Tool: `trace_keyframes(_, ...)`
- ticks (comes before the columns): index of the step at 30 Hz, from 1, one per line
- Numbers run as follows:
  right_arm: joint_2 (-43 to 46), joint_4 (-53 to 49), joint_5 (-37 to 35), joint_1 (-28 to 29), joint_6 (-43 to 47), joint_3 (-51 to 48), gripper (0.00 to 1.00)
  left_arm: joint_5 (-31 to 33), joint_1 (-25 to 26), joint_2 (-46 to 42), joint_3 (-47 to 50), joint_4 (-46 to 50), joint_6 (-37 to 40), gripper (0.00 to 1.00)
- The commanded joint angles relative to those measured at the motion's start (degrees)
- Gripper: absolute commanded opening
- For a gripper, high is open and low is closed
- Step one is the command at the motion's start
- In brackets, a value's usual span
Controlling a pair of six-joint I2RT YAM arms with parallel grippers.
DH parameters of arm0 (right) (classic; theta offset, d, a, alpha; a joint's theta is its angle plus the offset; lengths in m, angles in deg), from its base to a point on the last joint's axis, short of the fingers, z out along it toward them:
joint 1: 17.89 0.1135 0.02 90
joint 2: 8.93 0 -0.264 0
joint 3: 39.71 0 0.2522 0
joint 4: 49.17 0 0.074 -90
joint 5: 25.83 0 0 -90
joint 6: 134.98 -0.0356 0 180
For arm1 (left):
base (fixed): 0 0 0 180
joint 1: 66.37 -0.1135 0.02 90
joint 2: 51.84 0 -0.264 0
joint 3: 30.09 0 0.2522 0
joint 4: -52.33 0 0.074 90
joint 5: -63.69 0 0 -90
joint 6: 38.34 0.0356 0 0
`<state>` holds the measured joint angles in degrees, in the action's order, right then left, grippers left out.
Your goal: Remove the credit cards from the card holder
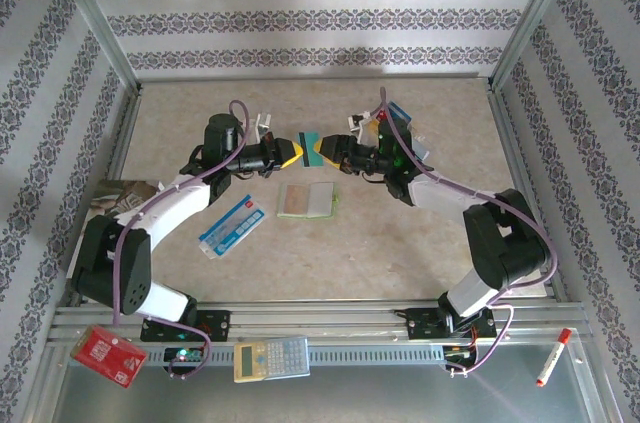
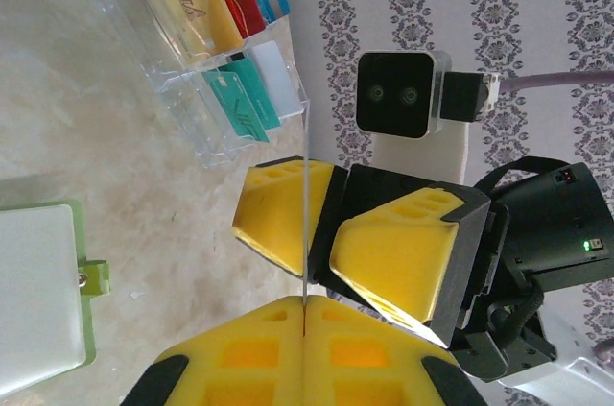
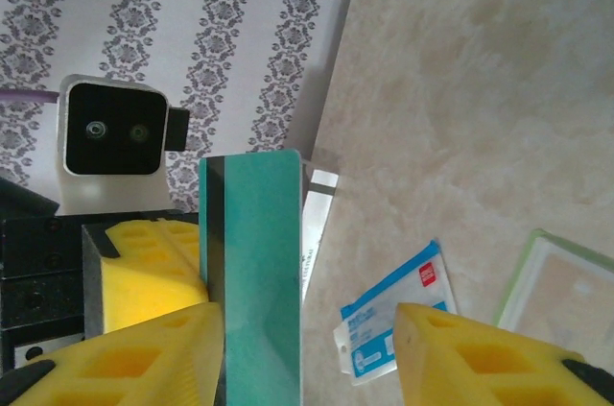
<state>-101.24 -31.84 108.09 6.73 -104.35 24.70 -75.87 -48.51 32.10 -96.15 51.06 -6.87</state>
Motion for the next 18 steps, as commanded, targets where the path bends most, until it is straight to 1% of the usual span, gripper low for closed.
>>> trace_keyframes(1,-1.0,5.6,3.0,0.3,-2.2,1.8,0.46,-1.6,-0.4,0.8,-0.1,-4.0,-1.9,0.03)
trace_keyframes(7,-0.3,5.8,3.7,0.3,-1.6,1.7,0.33,-1.5,-0.3,0.8,-0.6,-2.5,-1.0,0.03)
trace_keyframes(14,0.4,4.8,3.6,0.3,0.8,1.4,0.10,-1.5,-0.5,1.3,-0.2,-2.0,-0.5,0.04)
trace_keyframes(16,1.2,4.2,3.1,0.2,2.6,0.7,0.05,-0.7,-0.8,1.3,0.3,-0.4,0.4,0.06)
trace_keyframes(17,1.8,3.2,2.5,0.1,4.3,0.3,0.01,-0.3,-1.0,1.3,0.5,0.6,1.1,0.09)
trace_keyframes(18,2.3,1.5,2.0,-0.1,6.0,0.2,0.00,0.2,-1.3,1.3,0.9,1.6,1.6,0.14)
